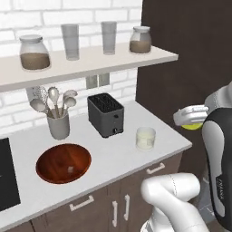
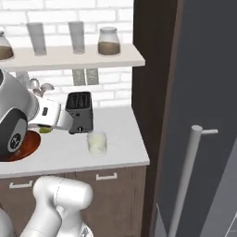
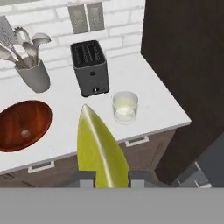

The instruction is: Grab a lemon wedge from the fridge and one ice cube from the ice bowl, and put them in the glass of lemonade.

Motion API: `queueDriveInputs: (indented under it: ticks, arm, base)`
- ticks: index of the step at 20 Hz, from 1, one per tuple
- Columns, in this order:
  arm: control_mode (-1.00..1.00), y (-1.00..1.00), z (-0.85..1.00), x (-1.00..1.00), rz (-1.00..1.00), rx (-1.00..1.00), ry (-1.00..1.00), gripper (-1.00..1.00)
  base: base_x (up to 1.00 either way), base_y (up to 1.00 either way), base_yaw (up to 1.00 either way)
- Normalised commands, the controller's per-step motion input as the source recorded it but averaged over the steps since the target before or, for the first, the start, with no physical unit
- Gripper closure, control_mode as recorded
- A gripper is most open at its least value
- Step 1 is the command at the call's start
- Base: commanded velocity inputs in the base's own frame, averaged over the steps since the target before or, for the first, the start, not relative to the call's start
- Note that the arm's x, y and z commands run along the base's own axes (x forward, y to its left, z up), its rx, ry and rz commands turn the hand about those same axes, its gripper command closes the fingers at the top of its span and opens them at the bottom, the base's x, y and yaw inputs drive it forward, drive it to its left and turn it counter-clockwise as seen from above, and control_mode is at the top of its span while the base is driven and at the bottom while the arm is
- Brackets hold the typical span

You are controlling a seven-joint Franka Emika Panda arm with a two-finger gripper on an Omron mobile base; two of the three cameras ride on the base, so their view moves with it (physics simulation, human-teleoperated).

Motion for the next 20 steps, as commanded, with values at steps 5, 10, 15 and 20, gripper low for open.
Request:
queueDriveInputs:
  ticks: [5, 10, 15, 20]
  arm:
    - [1.00, 0.00, 0.00, 0.00, 0.00, 0.00, 0.00, 1.00]
    - [-1.00, 0.03, -0.08, 0.00, -0.17, -0.01, -0.02, 1.00]
    - [-1.00, 0.00, 0.00, 0.00, 0.00, 0.00, 0.00, 1.00]
    - [-1.00, 0.03, -0.02, 0.00, 0.01, 0.00, 0.00, 1.00]
  base:
    - [0.49, 0.19, -0.42]
    - [0.00, 0.00, 0.00]
    - [0.00, 0.00, 0.00]
    - [0.00, 0.00, 0.00]
